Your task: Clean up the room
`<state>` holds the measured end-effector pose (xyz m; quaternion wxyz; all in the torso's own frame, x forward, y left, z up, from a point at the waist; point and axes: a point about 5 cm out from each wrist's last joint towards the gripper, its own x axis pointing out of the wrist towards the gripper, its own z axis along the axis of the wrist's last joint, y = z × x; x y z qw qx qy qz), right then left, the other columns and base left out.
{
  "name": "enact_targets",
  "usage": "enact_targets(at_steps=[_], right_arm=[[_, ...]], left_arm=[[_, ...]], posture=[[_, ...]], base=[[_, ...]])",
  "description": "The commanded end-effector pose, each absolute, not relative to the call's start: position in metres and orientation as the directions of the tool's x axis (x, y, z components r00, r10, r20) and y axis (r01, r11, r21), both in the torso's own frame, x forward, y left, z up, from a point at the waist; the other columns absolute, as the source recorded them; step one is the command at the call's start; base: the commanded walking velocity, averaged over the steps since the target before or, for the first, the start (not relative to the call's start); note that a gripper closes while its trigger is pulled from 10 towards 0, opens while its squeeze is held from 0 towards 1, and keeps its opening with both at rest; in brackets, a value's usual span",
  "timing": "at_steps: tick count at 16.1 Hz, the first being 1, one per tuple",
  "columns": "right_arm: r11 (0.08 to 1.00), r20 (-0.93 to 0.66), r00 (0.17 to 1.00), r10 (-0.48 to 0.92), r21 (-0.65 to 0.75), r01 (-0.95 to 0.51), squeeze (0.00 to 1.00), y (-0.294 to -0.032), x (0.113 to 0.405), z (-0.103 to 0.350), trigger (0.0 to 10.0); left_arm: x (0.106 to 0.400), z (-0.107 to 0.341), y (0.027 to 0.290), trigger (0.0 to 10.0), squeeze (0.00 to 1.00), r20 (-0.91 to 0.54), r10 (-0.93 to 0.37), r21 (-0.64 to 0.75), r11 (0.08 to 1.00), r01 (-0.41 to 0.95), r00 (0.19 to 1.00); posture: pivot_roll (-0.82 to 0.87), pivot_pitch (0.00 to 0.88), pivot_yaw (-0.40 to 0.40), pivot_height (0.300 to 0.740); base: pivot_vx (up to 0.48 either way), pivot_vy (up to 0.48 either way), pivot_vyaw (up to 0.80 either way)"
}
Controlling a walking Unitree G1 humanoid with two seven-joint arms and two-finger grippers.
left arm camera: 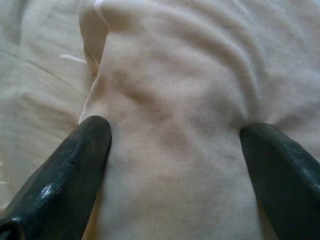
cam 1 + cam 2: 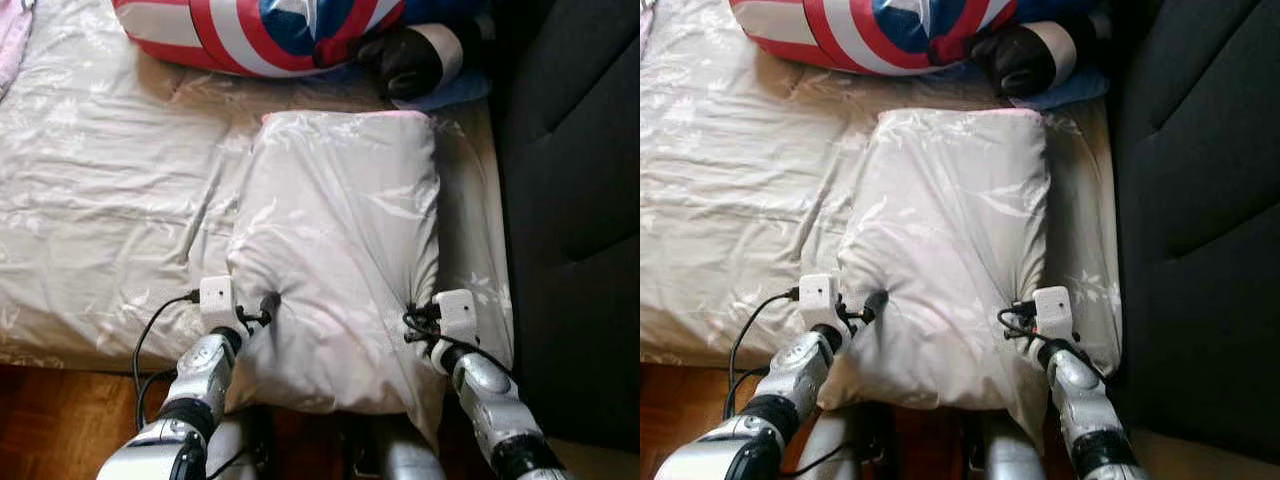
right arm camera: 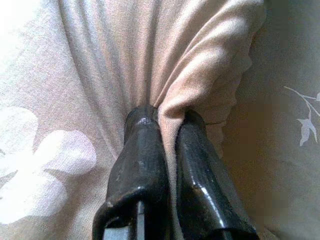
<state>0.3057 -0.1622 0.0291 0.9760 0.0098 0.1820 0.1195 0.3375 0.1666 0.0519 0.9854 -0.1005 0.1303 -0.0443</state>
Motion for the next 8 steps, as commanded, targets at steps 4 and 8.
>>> enact_targets(at_steps=[4,8], right_arm=[[0.959,-0.536,0.796,0.28,0.116,-0.259,0.0,-0.1597,0.2621,-0.0121,0.0],[0.958,-0.539,0.794,0.281,0.109,-0.265,0.0,-0.1608,0.2597,-0.0084,0.0]], left_arm=[[0.3185,0.0219,0.1731,10.0,0.0,-0.402,-0.115,-0.276,0.961,0.0,0.909],[0.3194,0.0211,0.1674,1.1,0.0,-0.429,-0.14,-0.243,0.969,0.035,0.893]], posture=[[-0.14,0.432,-0.115,0.66],[-0.14,0.436,-0.124,0.66]], base=[[0.0,0.0,0.0],[0.0,0.0,0.0]])
